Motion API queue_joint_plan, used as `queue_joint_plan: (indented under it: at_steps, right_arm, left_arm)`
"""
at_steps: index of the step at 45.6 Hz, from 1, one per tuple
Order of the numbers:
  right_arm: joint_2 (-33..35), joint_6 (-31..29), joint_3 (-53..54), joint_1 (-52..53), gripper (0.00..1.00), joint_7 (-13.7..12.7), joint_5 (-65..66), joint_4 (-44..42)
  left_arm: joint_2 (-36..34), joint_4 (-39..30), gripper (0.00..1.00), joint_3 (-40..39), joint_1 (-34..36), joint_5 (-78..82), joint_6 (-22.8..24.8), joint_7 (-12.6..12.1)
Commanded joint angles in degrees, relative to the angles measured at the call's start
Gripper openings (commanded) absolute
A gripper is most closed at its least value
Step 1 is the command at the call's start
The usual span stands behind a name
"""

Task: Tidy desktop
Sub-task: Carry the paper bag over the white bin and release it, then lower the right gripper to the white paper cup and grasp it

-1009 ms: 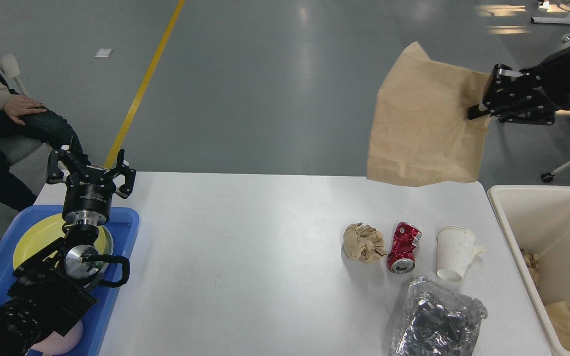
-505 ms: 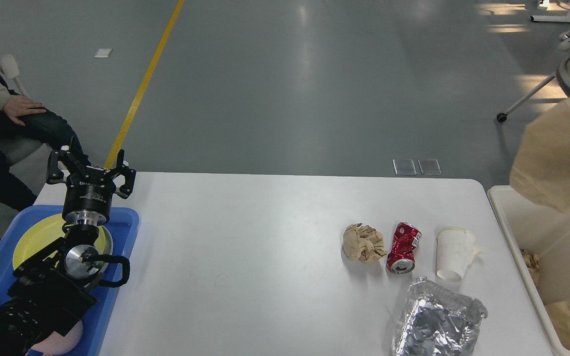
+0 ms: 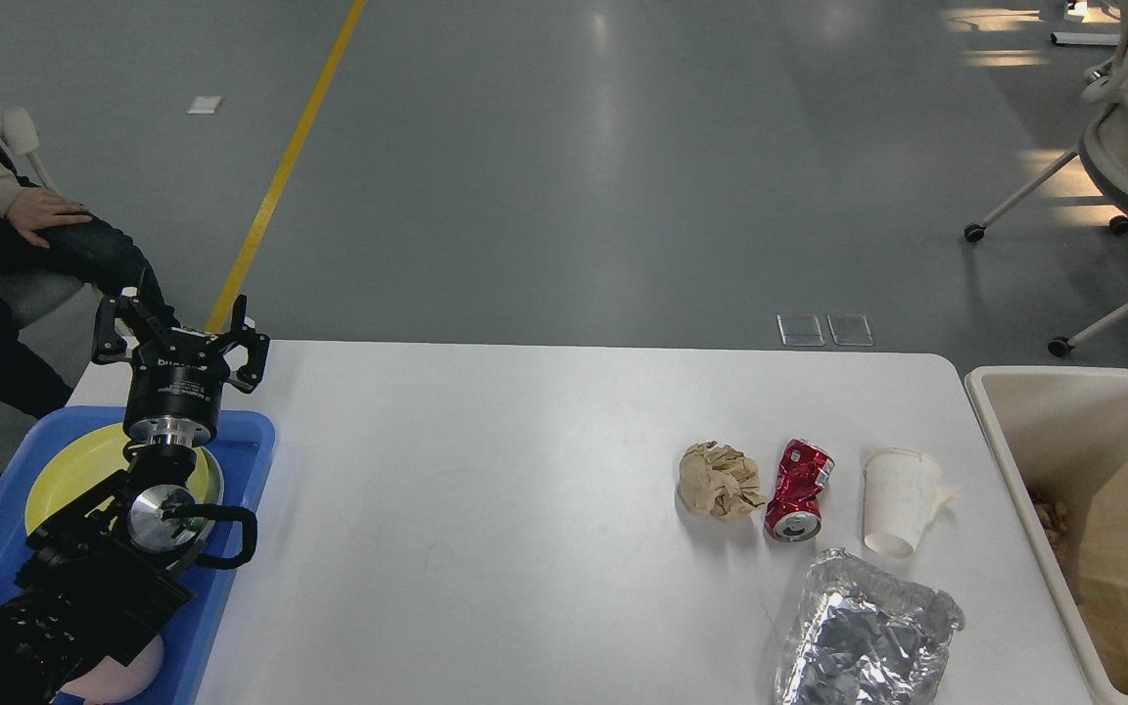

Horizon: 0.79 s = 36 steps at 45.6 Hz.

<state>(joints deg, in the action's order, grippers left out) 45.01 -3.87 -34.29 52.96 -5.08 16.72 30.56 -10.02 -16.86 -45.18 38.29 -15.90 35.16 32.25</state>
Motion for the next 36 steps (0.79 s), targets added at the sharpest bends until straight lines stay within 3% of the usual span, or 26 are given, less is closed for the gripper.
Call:
queue_joint_plan:
  at_steps: [1,10,20,26,33,36]
  right_arm:
    - [-1.68,-0.35,-0.34,1.09,1.0,-0.01,0.06,0.03]
    - [-3.17,-0.79,-2.44,10.49,1.0,-0.45,1.38,4.24]
    - [-13.62,-0.88,-25.19,32.63,1.0,-0.54,2.26,14.61]
    - [-19.78,-2.11,-32.15,41.78,1.0,-0.54,1.91,20.76]
    - [-23.73,-11.76,-34.0,51.45,1.0,-0.45,1.91,28.67]
    - [-27.07,-22.11,-35.06,57.85,1.0,-0.28,1.91,33.32]
  left_arm:
    - [0.0,0.07,0.96,0.0,0.03,-0.01,0.0,0.0]
    - [0.0,0.07,0.96,0.0,0.03,-0.01,0.0,0.0]
    - [0.0,0.07,0.96,0.0,0.03,-0.01,0.0,0.0]
    - [0.0,0.07,0.96,0.0,0.03,-0.01,0.0,0.0]
    - [0.0,0.07,0.96,0.0,0.03,-0.01,0.0,0.0]
    - [0.0,0.07,0.96,0.0,-0.06,-0.01,0.0,0.0]
